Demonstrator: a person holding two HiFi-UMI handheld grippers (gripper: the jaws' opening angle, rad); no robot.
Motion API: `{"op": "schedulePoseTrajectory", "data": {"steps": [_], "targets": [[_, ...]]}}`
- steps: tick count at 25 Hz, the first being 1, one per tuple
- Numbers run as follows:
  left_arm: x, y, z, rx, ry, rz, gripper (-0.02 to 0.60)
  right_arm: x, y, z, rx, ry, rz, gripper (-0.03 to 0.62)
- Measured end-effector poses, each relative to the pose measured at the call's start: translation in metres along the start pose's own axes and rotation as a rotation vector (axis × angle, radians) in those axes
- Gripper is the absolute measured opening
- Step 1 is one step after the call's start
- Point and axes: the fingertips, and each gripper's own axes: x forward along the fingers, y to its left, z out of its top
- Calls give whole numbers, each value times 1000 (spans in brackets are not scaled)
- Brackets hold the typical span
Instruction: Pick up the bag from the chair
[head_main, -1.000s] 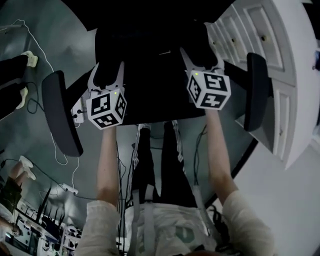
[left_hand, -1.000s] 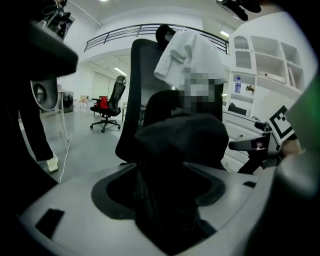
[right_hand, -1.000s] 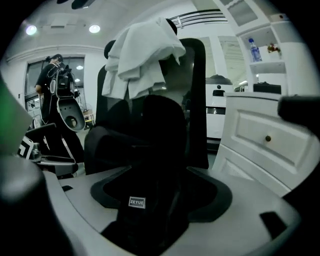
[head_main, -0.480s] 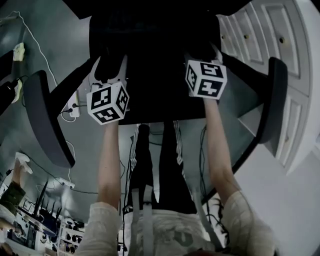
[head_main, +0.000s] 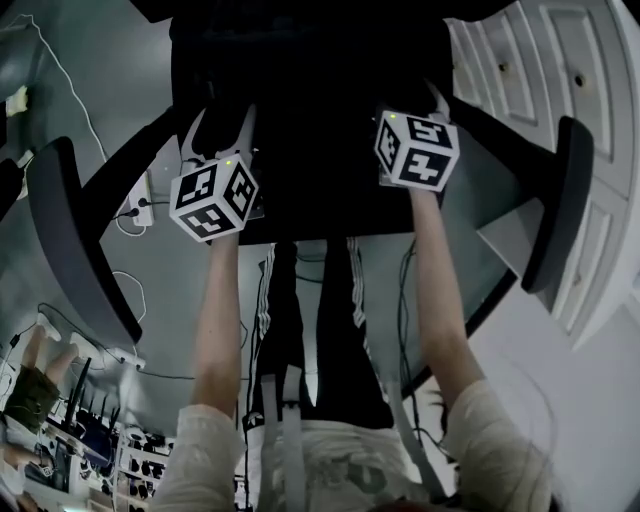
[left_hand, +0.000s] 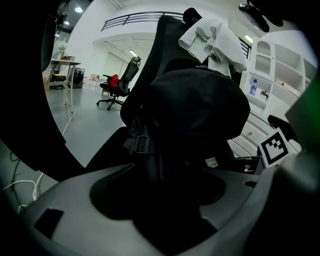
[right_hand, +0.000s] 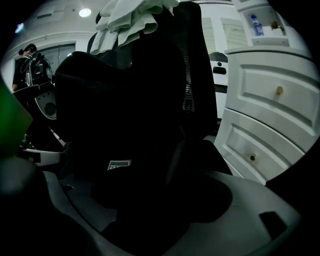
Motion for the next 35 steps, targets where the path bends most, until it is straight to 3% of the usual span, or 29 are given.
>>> {"op": "schedulePoseTrajectory", "data": {"steps": [3,8,13,23,27,30,35], "targets": [[0,-8,5,-70,-18,-34,285,3,0,-3,-20,-3,-21,302],[16,-3,-7,-77,60,23,284,5,3,-5,-10,-11,-40,301],[20,-6,-10,-37,89,54,275,5,2,-5,-7,-26,-52,285],[21,-36,2,57,69,47,154,-5,-3,6,-16,-41,-3,181],[25,-31,-3,78,73,45,135,-2,4,1,-46,-46,2,149],[20,-23,0,89,67,50,103,-2,19,1,-94,-47,-1,91],[2,-29,13,123,56,43,63,-22,28,9,-85,-43,-11,72]]}}
